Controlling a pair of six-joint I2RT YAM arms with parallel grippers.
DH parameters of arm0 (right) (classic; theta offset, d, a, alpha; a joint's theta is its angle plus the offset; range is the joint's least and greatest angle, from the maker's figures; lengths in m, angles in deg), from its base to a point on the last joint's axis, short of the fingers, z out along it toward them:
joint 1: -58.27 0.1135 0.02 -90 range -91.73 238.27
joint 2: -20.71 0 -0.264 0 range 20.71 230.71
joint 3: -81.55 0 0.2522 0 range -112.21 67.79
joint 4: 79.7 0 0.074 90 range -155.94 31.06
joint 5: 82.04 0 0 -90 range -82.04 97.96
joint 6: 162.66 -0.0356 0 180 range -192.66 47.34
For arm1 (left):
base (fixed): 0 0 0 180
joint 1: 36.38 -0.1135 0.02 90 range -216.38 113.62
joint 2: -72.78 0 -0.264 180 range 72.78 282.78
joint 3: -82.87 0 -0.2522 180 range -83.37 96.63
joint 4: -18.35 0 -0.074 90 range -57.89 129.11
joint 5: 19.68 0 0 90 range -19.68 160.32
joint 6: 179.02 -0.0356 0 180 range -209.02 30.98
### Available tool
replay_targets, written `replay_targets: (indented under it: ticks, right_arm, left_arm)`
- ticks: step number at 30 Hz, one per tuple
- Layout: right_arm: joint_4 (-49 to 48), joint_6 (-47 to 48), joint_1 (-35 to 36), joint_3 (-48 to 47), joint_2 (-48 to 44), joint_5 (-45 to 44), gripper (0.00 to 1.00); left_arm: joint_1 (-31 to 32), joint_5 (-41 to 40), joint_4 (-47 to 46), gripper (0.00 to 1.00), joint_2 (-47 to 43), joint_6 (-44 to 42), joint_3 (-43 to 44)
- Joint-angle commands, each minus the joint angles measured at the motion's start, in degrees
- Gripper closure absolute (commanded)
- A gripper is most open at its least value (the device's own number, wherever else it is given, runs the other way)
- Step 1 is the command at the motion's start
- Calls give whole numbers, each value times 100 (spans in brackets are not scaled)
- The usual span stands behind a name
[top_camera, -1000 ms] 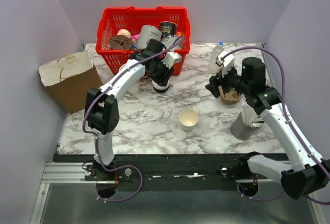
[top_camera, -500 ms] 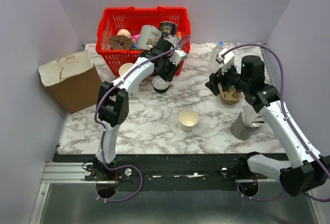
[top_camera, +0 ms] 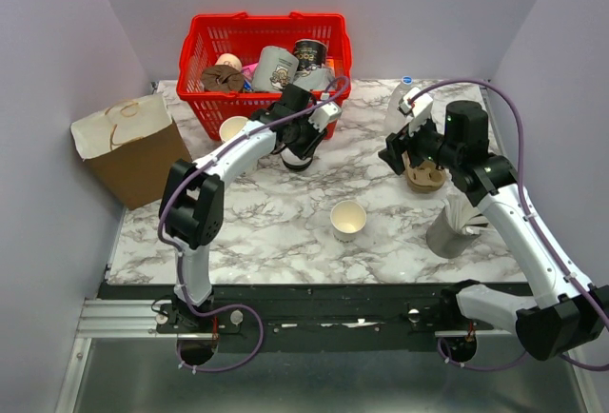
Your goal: Pack the takeout coffee
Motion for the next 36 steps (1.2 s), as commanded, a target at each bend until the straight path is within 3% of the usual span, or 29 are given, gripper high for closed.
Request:
replay_targets:
  ticks: [1,17,28,36]
  right_arm:
    - [-40,13,-55,-58,-6,157,19]
    - [39,39,-55,-172,90,297,19]
    - [66,118,-55,-296,249,306,19]
    - [22,101,-64,-234,266,333,19]
  left_arm:
    - [122,-111,-839,57,-470,-358,-458]
    - [184,-901,-566,56,269,-367,-142]
    - [175,-682,-390,66,428,-262,-177]
    - [175,-621,-355,83,480,-253,-115]
